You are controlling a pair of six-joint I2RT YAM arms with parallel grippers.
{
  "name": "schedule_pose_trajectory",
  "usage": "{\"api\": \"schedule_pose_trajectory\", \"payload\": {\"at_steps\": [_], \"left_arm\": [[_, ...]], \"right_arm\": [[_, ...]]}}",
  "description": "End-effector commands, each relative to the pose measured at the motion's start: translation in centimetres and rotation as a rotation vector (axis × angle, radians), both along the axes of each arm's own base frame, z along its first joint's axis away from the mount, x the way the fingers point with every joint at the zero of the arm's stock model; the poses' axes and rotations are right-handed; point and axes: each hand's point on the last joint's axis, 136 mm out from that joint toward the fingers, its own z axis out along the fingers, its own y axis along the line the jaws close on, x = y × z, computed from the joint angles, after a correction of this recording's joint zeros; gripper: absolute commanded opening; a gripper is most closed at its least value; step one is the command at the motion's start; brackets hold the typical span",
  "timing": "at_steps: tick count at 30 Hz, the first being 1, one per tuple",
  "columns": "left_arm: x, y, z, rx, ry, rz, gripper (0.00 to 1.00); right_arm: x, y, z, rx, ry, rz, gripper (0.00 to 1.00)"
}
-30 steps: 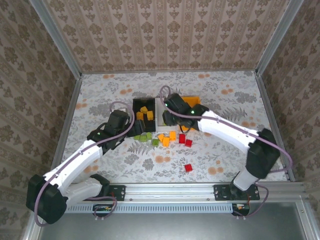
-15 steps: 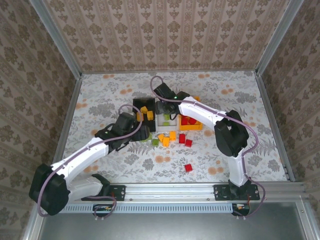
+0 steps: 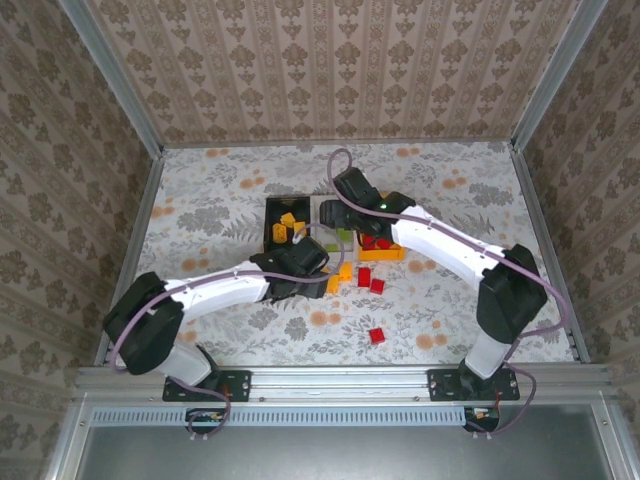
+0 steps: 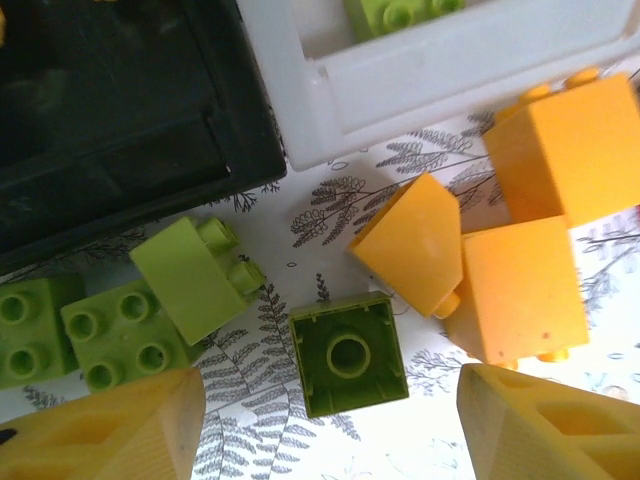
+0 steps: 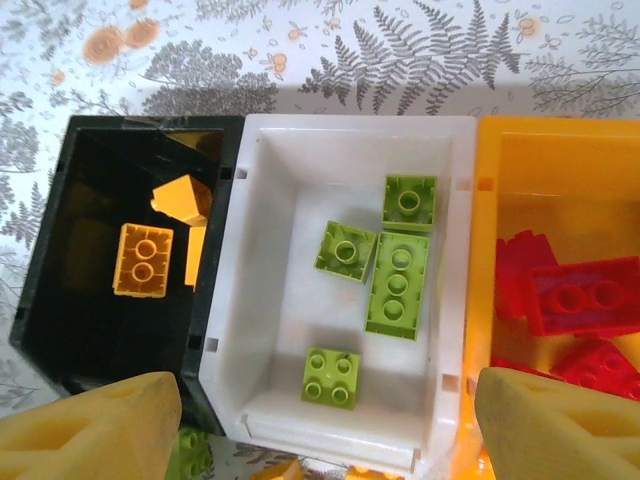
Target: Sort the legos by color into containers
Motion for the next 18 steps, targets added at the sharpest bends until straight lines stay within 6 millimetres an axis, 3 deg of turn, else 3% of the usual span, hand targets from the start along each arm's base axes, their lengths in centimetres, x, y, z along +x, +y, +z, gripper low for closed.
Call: {"api": "schedule_pose_trajectory", "payload": {"at_steps": [1,7,14,18], "left_arm": [[0.6,0.2,-0.5,0.054,-0.026,0.001,0.67],[0.8,0.1,-2.3,0.091,-0.001,-0.002,0.61],[0.9,-0.4,-3.4,0.103,0.015,-0.009,0.58],[0.9,-0.3,-3.7,0.109,0.017,-0.001,0.52]], "right_arm": [[-0.5,-1.0,0.1,0.022,-0.009,-0.028,0.79],[-1.1,-2.0,0.8,0.041,-0.027,-0.041,0.79],[-1.3,-2.9,2.3,0.058,-0.061,-0.054,0.79],[-1.4,-3.4,2.5,0.057,-0.066,-0.064,0.79]]}}
